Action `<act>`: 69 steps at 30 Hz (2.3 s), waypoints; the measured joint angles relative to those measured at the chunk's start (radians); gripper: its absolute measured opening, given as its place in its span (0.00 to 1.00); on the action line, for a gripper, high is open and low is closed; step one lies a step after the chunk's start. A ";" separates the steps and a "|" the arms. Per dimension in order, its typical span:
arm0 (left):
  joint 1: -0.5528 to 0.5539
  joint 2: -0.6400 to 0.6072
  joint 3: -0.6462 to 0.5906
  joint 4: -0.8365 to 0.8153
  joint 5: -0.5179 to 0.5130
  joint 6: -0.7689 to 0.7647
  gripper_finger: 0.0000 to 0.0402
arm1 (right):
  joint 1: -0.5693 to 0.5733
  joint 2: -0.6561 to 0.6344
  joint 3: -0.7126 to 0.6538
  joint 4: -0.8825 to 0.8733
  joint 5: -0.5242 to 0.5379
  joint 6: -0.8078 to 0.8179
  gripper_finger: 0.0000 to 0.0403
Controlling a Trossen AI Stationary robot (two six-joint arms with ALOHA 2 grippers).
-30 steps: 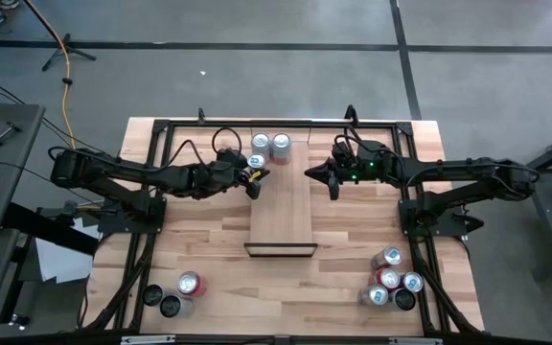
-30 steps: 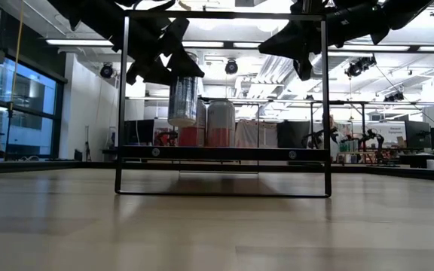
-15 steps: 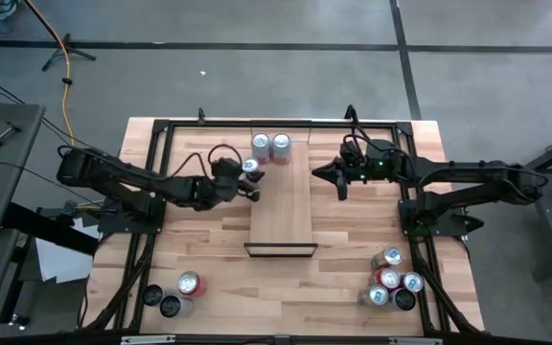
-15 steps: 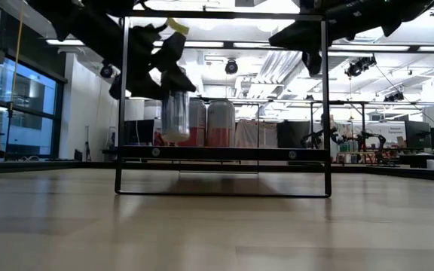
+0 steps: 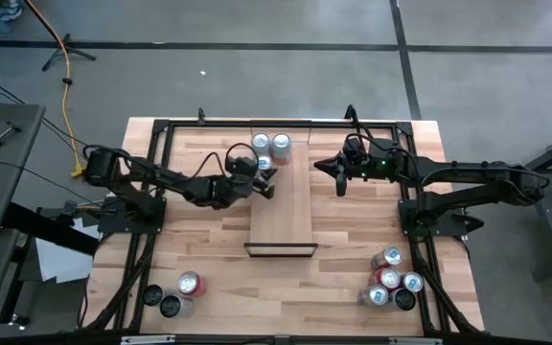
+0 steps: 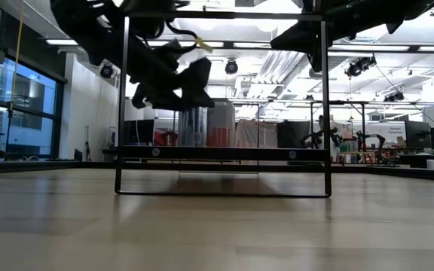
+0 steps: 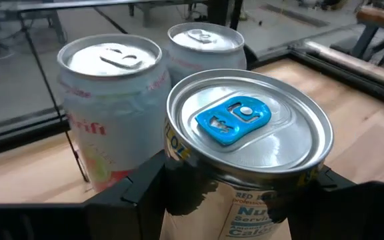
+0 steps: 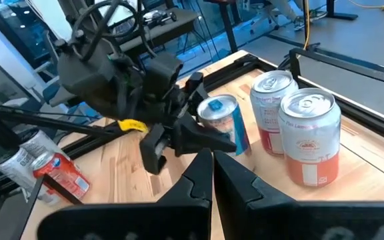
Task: Place canned beverage on shelf
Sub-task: Put the blue soda can on the shelf
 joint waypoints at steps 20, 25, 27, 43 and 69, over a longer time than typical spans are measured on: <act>-0.002 0.005 0.003 0.007 0.030 0.120 0.57 | 0.000 0.000 0.000 -0.013 0.008 -0.026 0.00; -0.002 0.005 0.003 0.007 0.030 0.130 0.57 | 0.000 0.000 0.000 -0.013 0.008 -0.026 0.00; -0.002 0.005 0.003 0.007 0.030 0.138 0.58 | 0.000 0.000 0.000 -0.013 0.008 -0.023 0.00; 0.007 -0.182 0.002 -0.103 0.039 0.240 0.88 | 0.000 0.000 0.000 -0.013 0.008 -0.022 0.00; -0.010 -0.381 0.002 -0.135 0.109 0.389 1.00 | 0.000 0.001 0.000 -0.012 0.008 -0.023 0.00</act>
